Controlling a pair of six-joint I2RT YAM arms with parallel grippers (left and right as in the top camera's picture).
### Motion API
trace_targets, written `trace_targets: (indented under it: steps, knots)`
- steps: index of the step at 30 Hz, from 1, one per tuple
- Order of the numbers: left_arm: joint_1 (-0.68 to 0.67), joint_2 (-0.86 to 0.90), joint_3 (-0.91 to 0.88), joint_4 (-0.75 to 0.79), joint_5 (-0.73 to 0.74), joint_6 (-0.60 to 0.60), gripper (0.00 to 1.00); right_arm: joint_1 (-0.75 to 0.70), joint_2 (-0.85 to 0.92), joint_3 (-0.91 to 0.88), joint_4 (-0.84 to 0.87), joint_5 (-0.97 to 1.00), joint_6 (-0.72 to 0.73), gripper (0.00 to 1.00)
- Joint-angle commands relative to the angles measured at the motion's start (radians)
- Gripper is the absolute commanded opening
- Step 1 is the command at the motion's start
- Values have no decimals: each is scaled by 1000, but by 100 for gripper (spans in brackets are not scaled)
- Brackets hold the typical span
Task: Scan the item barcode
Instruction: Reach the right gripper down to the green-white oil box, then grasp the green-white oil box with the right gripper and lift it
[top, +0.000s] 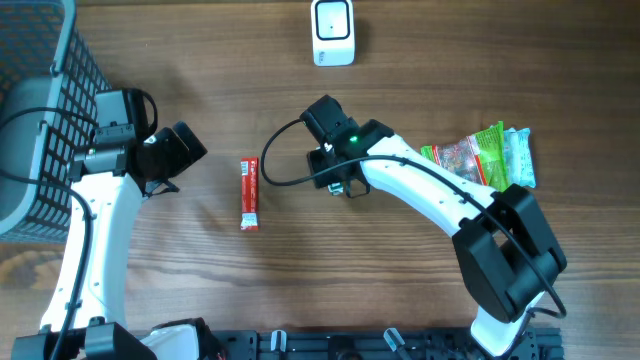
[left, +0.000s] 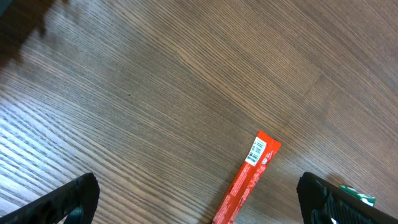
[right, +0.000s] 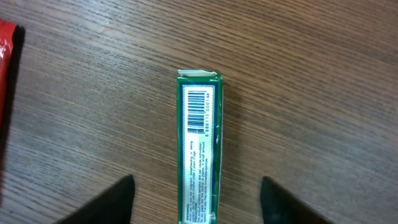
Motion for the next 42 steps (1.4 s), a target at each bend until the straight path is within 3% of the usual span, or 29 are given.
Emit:
trace_targets:
  steps: [1,4,6,10,21,27,30,34,39,42]
  knots:
    - [5,-4,8,1,-14,9,100,0,-18,-5,4,22,2,67]
    - [5,-4,8,1,-14,9,100,0,-14,-39,47,22,2,65]
    - [5,-4,8,1,-14,9,100,0,-4,-75,106,22,3,53]
    - [5,-4,8,1,-14,9,100,0,-4,-140,190,22,3,45]
    - [5,-4,8,1,-14,10,100,1,-4,-182,235,13,6,36]
    - [5,-4,8,1,-14,9,100,1,-4,-182,238,6,5,43]
    - [5,-4,8,1,-14,9,100,1,-4,-182,238,6,5,31]
    - [5,-4,8,1,-14,9,100,1,-4,-182,237,6,5,33]
    - [5,-4,8,1,-14,9,100,-2,-7,-180,235,6,3,27]
    - [5,-4,8,1,-14,9,100,-32,-43,-178,236,-73,2,27]
